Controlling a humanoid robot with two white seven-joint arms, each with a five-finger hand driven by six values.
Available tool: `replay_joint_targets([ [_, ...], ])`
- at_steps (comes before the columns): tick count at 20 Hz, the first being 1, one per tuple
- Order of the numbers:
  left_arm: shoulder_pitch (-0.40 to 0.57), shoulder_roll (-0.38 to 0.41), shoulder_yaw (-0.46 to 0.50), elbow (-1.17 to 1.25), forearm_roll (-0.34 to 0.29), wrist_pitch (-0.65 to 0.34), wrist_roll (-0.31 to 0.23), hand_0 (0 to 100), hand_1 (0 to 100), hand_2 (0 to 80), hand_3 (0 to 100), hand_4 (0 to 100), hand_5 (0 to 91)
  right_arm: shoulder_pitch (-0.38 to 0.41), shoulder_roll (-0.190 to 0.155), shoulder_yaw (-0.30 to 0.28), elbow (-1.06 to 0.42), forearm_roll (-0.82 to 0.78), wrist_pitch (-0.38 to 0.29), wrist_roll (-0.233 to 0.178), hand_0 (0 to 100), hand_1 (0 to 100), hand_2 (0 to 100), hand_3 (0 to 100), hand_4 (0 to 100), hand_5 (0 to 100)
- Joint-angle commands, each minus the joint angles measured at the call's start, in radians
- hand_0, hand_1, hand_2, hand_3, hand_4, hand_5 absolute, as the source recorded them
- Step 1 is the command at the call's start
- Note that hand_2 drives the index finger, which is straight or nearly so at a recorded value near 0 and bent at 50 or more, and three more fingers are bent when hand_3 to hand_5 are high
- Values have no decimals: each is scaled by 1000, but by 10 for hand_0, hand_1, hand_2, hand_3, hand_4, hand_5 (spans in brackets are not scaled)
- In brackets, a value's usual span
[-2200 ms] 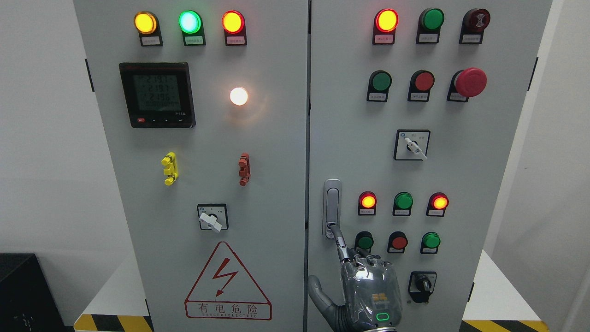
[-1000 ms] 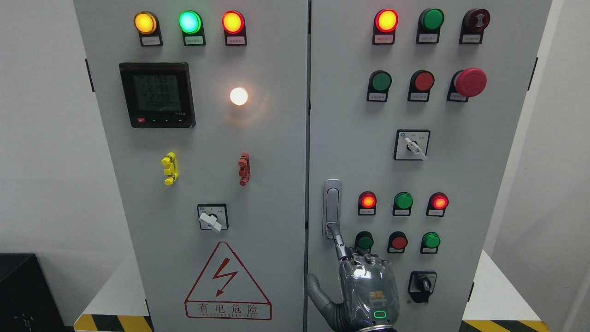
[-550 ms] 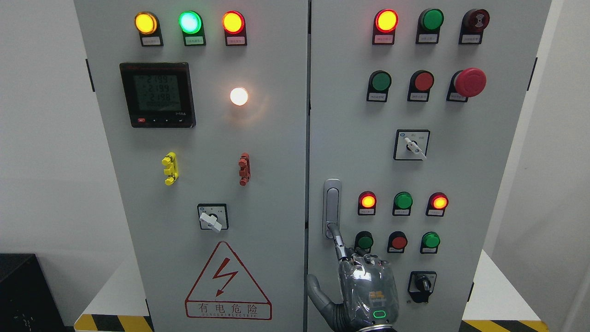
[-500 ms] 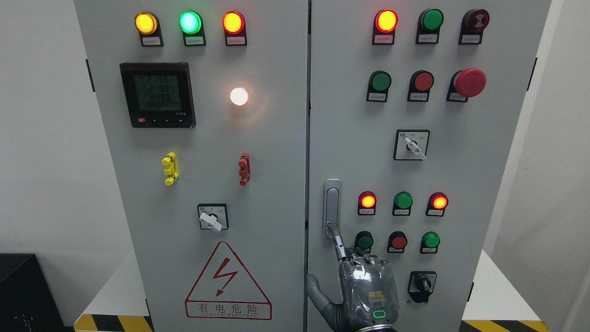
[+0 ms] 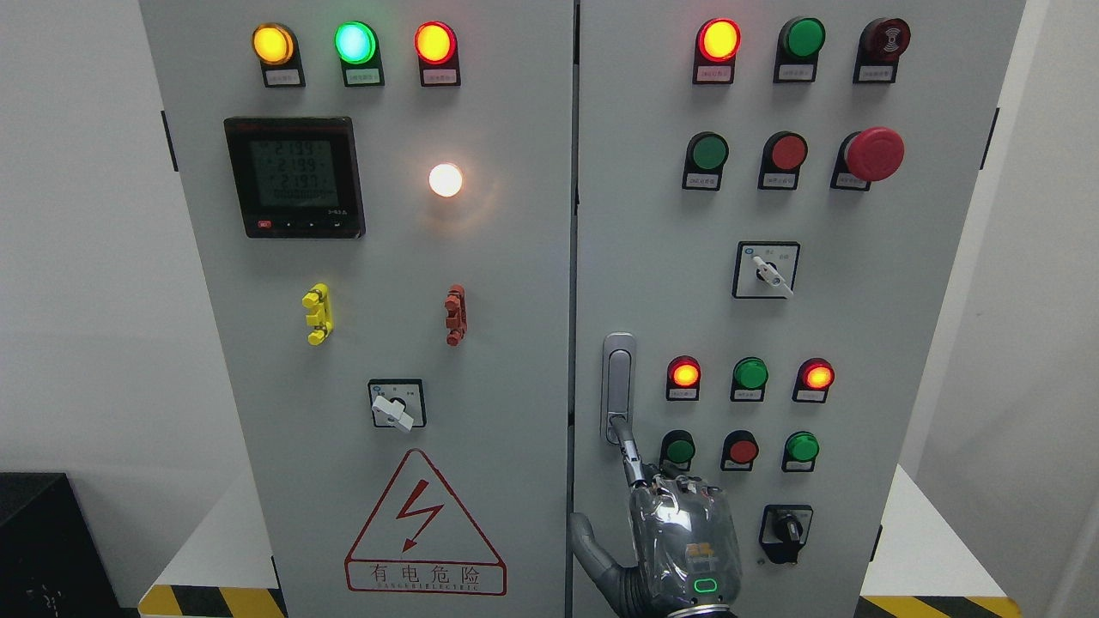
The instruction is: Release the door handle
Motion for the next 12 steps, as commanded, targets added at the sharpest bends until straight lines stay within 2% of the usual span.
replay_joint_targets([
  [1, 0, 1, 0, 0, 0, 0, 0, 0, 0, 44, 107, 2, 0, 5, 0, 0, 3, 0, 0, 2, 333, 235, 0, 725, 722, 780],
  [12, 0, 1, 0, 0, 0, 1, 0, 0, 0, 43, 107, 3, 0, 9, 0, 0, 2, 3, 3, 5, 329, 238, 0, 734, 728, 782],
])
